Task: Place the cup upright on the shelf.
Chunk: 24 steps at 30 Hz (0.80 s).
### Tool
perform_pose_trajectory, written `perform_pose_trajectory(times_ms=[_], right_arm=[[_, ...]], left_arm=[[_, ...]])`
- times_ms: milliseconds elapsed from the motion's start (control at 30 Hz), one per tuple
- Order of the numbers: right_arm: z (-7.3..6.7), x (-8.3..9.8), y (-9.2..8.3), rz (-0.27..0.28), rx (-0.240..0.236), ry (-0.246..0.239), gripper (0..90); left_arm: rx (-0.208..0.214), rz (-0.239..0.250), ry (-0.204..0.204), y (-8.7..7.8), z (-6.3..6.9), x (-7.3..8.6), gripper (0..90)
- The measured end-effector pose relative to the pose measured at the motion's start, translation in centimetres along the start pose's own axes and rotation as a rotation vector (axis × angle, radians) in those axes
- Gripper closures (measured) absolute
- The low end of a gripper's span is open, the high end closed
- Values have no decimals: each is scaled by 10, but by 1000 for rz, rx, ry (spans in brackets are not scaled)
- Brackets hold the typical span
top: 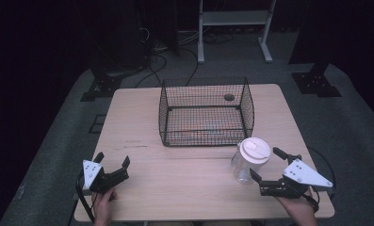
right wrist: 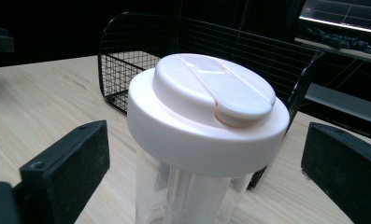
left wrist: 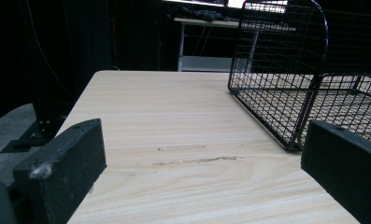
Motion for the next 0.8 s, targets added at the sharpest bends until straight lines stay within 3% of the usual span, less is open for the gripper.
perform_pose_trajectory(times_ms=[800], right_arm=[[4,-4,28,18,16,7,6]], left_arm=[[-2,0,-2,0,0,0,0]])
Point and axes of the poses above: each handheld gripper's, and its own axes: y roughly forward along the jaws, x roughly out of its underside, z roughly to its right, the point moved 5 cm from there along y, roughly forward along the jaws, and after that the axes turned 12 degrees about -x, right-handed, at the moved point
